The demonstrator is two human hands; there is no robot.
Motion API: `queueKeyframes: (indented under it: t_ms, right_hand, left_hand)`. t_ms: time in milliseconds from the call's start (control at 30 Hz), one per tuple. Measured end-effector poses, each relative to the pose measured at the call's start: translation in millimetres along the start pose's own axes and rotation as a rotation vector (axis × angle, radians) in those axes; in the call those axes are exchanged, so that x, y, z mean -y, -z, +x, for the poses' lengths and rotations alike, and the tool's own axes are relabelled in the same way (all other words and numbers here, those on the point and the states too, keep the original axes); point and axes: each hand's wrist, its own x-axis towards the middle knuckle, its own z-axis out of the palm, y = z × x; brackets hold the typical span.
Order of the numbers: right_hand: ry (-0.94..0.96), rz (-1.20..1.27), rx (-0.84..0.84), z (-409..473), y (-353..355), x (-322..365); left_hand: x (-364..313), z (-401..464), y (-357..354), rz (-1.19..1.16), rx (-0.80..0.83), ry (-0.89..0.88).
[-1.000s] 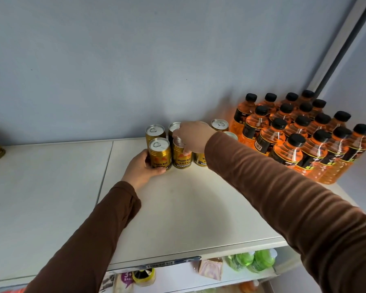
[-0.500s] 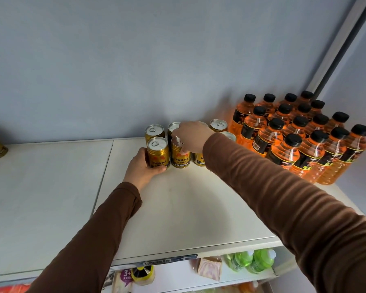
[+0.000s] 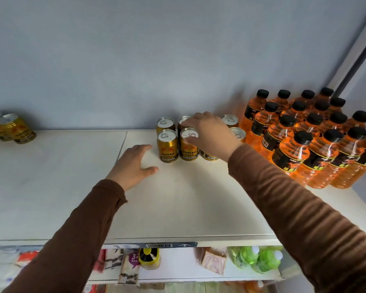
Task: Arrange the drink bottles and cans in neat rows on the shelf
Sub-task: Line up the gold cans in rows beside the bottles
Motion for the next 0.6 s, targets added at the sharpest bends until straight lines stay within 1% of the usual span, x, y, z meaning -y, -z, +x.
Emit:
queueKeyframes:
  t_ms: [100, 167, 400, 600]
  right_hand:
    - [0.018, 0.052, -0.055, -10.7, -4.1, 30.9]
    - [0.044, 0.061, -0.071, -13.2, -10.0, 57.1]
    - [0.155, 0.111, -0.042, 2.5, -38.5, 176.1]
    - [0.134, 0.155, -0.048, 35.4, -64.5, 296.0]
  left_hand:
    - [8.1, -24.3, 19.9, 0.051, -0.075, -0.087]
    - [20.0, -41.3, 34.7, 0.087, -0.116, -0.102]
    - [102.2, -103.1, 92.3, 0.121, -0.233, -0.030]
    - [195.7, -145.5, 142.7, 0.079, -0.219, -0.004]
